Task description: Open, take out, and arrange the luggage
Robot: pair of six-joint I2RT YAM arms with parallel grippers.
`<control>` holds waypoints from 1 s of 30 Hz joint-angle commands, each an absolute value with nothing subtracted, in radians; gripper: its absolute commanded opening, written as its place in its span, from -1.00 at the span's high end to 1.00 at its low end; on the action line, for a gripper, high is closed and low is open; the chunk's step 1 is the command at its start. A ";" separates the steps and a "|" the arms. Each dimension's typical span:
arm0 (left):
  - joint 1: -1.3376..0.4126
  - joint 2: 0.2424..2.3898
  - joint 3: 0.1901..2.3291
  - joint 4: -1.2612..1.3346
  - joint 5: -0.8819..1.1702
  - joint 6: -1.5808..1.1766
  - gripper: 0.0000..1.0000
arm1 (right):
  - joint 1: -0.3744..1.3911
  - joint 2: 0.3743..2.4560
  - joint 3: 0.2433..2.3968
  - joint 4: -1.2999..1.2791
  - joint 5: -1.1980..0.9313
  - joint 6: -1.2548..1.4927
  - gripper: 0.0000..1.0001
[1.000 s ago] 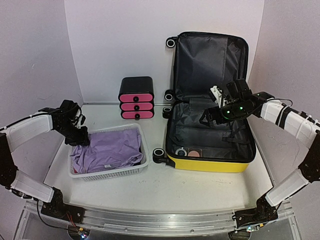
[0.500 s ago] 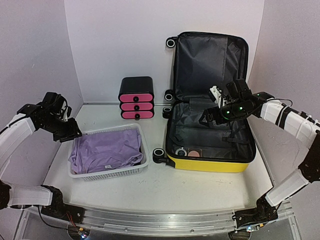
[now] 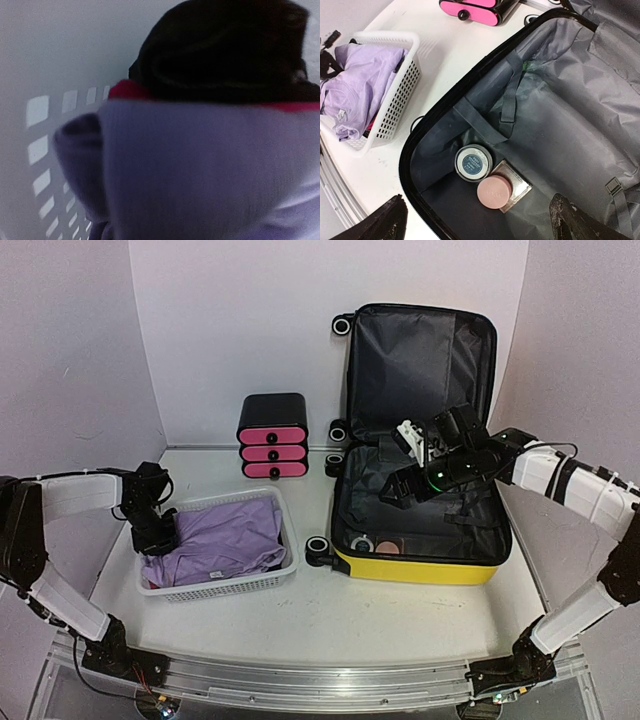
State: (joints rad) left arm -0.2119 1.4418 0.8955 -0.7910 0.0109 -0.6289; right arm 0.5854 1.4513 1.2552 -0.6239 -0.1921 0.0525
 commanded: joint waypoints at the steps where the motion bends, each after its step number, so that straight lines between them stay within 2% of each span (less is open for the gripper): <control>1: -0.209 1.436 0.889 -0.725 -0.044 -0.661 0.72 | 0.599 1.452 1.257 -0.595 -0.166 0.062 -0.96; 3: -0.216 1.372 0.888 -0.730 -0.053 -0.630 0.60 | 0.604 1.449 1.256 -0.595 -0.165 0.060 -0.97; 6: -0.216 1.248 0.899 -0.768 -0.017 -0.574 0.31 | 0.605 1.449 1.248 -0.595 -0.161 0.057 -0.97; 11: -0.219 1.056 0.935 -0.811 0.100 -0.505 -0.42 | 0.604 1.442 1.223 -0.615 -0.117 0.030 -0.97; 13: -0.217 1.041 0.972 -0.855 0.057 -0.466 -0.57 | 0.605 1.439 1.218 -0.630 -0.106 0.022 -0.97; 15: -0.206 1.072 1.008 -0.914 -0.073 -0.440 -0.68 | 0.604 1.434 1.210 -0.638 -0.112 0.022 -0.97; 19: -0.121 1.189 1.043 -0.957 -0.081 -0.408 -0.66 | 0.604 1.419 1.195 -0.640 -0.132 0.041 -0.96; 28: -0.026 1.393 1.044 -0.882 -0.072 -0.433 -0.32 | 0.604 1.356 1.154 -0.639 -0.121 0.041 -0.97; 30: -0.004 1.410 1.018 -0.852 -0.031 -0.446 -0.16 | 0.605 1.341 1.141 -0.638 -0.108 0.034 -0.97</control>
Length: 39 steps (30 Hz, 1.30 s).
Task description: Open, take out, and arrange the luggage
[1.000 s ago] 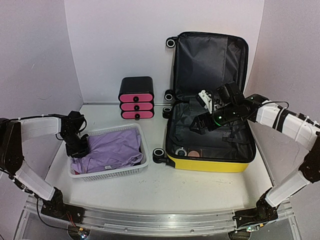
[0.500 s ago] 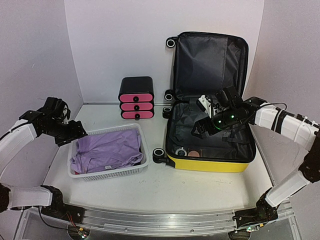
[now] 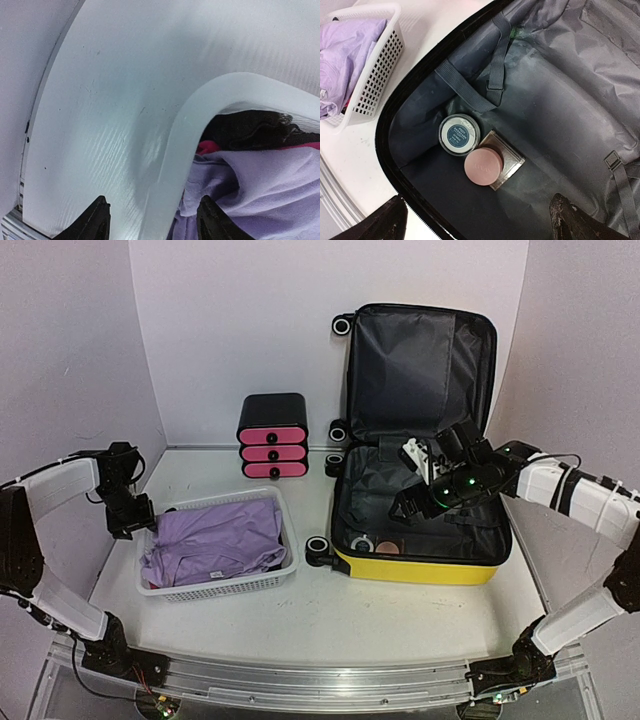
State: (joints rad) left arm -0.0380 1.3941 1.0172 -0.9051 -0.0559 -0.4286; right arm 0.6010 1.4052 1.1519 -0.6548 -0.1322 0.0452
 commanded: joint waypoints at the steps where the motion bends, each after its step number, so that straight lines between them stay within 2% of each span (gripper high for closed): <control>1: -0.003 1.417 1.002 -0.840 -0.011 -0.451 -0.03 | 0.605 1.335 1.137 -0.638 -0.101 0.030 -0.97; 4: 0.024 1.431 0.980 -0.825 0.021 -0.468 0.24 | 0.605 1.328 1.128 -0.636 -0.096 0.020 -0.97; 6: 0.030 1.431 0.964 -0.813 0.043 -0.481 0.30 | 0.605 1.327 1.125 -0.637 -0.092 0.012 -0.97; 12: 0.065 1.378 0.910 -0.811 0.042 -0.547 0.68 | 0.605 1.333 1.124 -0.629 -0.087 0.008 -0.97; 15: 0.119 1.309 0.848 -0.806 0.056 -0.626 0.98 | 0.605 1.333 1.116 -0.619 -0.088 0.009 -0.96; 20: 0.185 1.159 0.745 -0.796 0.058 -0.754 1.00 | 0.605 1.344 1.117 -0.609 -0.092 0.009 -0.96; 28: 0.217 0.912 0.670 -0.913 -0.103 -0.964 1.00 | 0.605 1.355 1.126 -0.612 -0.081 0.008 -0.97; 32: 0.242 0.787 0.617 -0.914 -0.117 -1.120 1.00 | 0.605 1.356 1.128 -0.614 -0.080 0.008 -0.96; 39: 0.250 0.634 0.521 -0.711 -0.124 -1.540 1.00 | 0.605 1.359 1.150 -0.633 -0.083 0.009 -0.97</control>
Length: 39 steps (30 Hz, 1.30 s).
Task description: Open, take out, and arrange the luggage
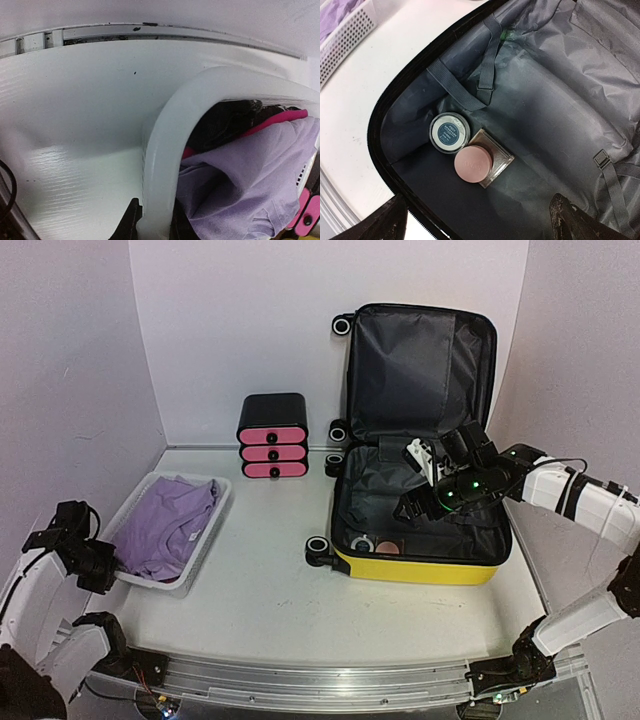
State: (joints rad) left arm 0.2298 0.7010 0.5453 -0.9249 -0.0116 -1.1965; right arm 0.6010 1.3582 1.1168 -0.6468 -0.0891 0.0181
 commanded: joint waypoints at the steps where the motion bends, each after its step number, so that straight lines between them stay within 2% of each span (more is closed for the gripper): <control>1: 0.250 0.635 0.519 -0.681 -0.143 -1.567 1.00 | 0.605 1.359 1.158 -0.638 -0.088 0.008 -0.97; 5: 0.249 0.772 0.565 -0.590 -0.165 -1.577 1.00 | 0.605 1.353 1.166 -0.650 -0.099 0.008 -0.97; 8: 0.249 0.903 0.587 -0.442 -0.059 -1.540 1.00 | 0.604 1.350 1.168 -0.656 -0.092 0.008 -0.97; 11: 0.249 1.017 0.657 -0.417 -0.005 -1.464 1.00 | 0.604 1.346 1.171 -0.661 -0.094 0.011 -0.97; 20: 0.248 1.094 0.692 -0.309 0.011 -1.399 0.99 | 0.604 1.331 1.184 -0.673 -0.100 0.067 -0.96; 21: 0.248 1.109 0.708 -0.310 0.020 -1.375 0.88 | 0.605 1.327 1.194 -0.692 -0.093 0.077 -0.97; 22: 0.248 1.118 0.716 -0.313 0.031 -1.350 0.64 | 0.604 1.324 1.205 -0.708 -0.085 0.085 -0.96; 24: 0.247 1.120 0.723 -0.340 0.052 -1.303 -0.08 | 0.604 1.313 1.221 -0.736 -0.070 0.098 -0.96; 25: 0.248 1.112 0.726 -0.362 0.065 -1.278 -0.34 | 0.604 1.307 1.227 -0.744 -0.063 0.099 -0.97; 27: 0.247 1.083 0.739 -0.437 0.076 -1.219 -0.61 | 0.605 1.302 1.233 -0.748 -0.057 0.097 -0.97; 31: 0.247 0.977 0.819 -0.585 0.047 -1.028 -0.84 | 0.601 1.352 1.270 -0.742 -0.079 0.072 -0.97; 35: 0.193 0.868 0.882 -0.644 0.041 -0.815 -0.87 | 0.561 1.482 1.355 -0.660 -0.208 0.127 -0.97; 39: -0.004 0.916 0.931 -0.545 0.020 -0.705 -0.84 | 0.546 1.665 1.464 -0.450 -0.370 0.299 -0.97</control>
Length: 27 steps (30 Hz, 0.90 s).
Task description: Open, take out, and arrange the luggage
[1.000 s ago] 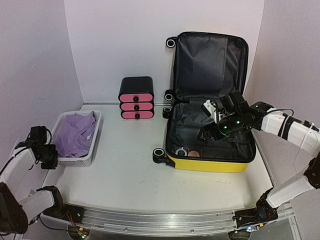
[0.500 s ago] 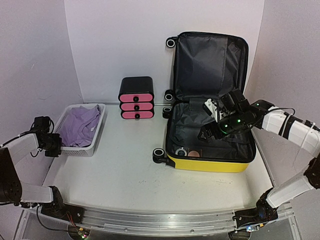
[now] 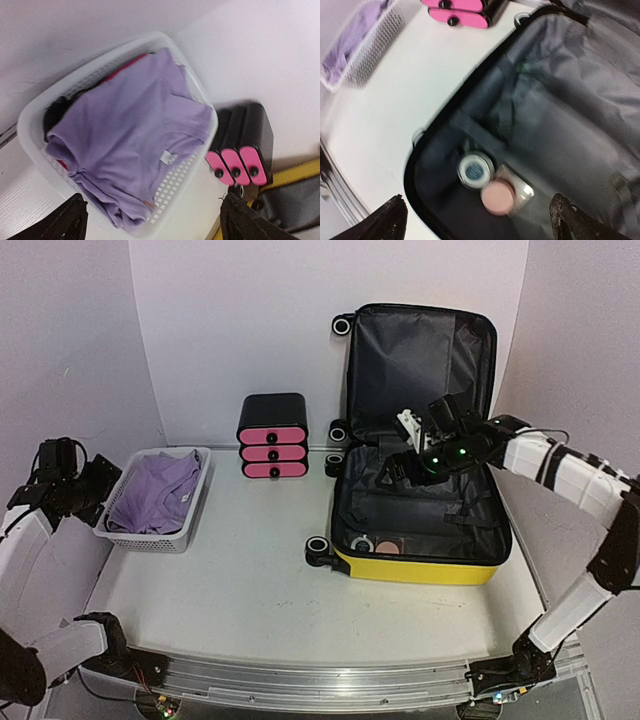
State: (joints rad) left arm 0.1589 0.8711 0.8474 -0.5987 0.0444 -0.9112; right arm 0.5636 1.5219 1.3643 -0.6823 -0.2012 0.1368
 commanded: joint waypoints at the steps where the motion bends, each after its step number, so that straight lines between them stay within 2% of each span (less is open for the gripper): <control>1: -0.072 0.969 0.959 -0.502 0.021 -0.656 -0.85 | 0.547 1.718 1.502 -0.393 -0.395 0.349 -0.97; 4: -0.199 1.177 1.102 -0.420 0.094 -0.512 -0.86 | 0.550 1.869 1.595 -0.220 -0.451 0.456 -0.97; 9: -0.213 1.522 1.362 -0.261 0.393 -0.437 -0.87 | 0.557 2.124 1.804 -0.038 -0.457 0.577 -0.97; 12: -0.212 1.690 1.518 -0.249 0.444 -0.425 -0.87 | 0.558 2.268 1.978 -0.014 -0.466 0.633 -0.97; 18: -0.164 1.948 1.777 -0.255 0.551 -0.543 -0.89 | 0.561 2.489 2.260 0.027 -0.424 0.723 -0.96; 22: -0.141 2.125 1.927 -0.235 0.671 -0.620 -0.89 | 0.561 2.574 2.347 0.050 -0.350 0.757 -0.97; 27: -0.141 2.226 2.040 -0.236 0.692 -0.649 -0.96 | 0.561 2.692 2.497 0.057 -0.305 0.772 -0.97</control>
